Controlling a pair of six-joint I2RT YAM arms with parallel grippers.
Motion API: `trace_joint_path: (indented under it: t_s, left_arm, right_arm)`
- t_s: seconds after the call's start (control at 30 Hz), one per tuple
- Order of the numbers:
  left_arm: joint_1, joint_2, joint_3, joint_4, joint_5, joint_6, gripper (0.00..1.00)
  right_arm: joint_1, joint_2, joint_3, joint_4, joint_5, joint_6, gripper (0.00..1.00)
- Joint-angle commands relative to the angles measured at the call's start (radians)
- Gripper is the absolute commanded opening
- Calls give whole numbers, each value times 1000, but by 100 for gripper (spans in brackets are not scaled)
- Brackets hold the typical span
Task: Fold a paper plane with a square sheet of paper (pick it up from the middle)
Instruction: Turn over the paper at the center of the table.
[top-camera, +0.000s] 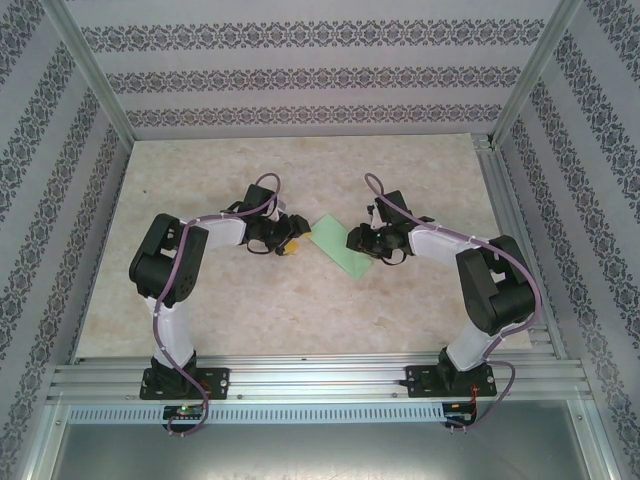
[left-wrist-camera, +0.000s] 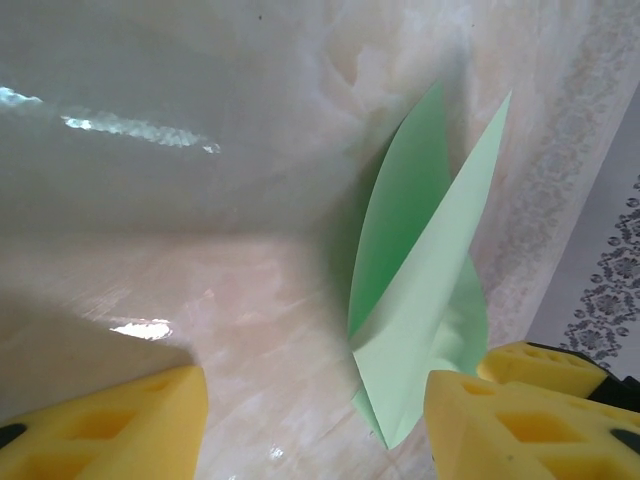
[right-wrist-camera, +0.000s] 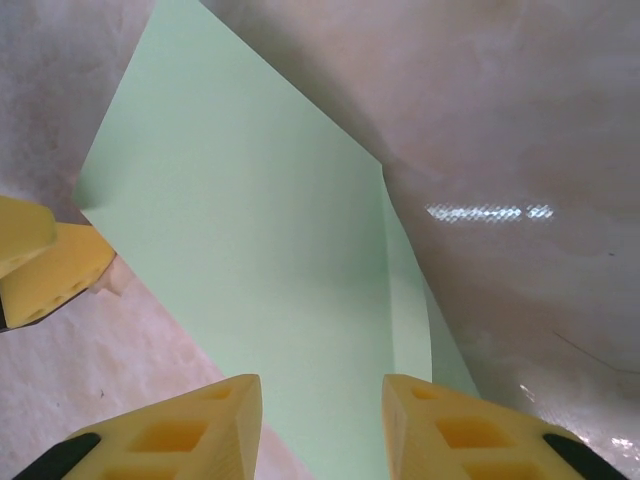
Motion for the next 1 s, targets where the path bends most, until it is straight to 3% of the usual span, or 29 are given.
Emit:
trace_joint_path:
  t_s: [0.0,0.23,0.37,0.57,0.73,0.87,0.97]
  left_arm:
    - [-17,16,-9,118,67,-65,61]
    - [-65,90,101,171,124,-94,56]
    - [-77,117,130,182,126,-102,45]
    - [-81,124,170,128,102,-70,21]
    - [-85,124,283,-112,43,81,0]
    - [-84,99,388,-345,-33,240,0]
    - [-86,98,523,-616,-112,421,0]
  right_arm:
    - [-16,-35,-11,-15,14,-22,38]
    - [-31,-40,-6,-12,1,-21,38]
    - [-33,-48,-8,-16,4,-21,38]
    - [-51,-108,-25,-16,0,-16,39]
    - [-107,-180,-72,-35,9,-22,41]
    - [-138,-234,-95,-63,20,-36,41]
    - [-154,-268,-107,-77,20,-39,41]
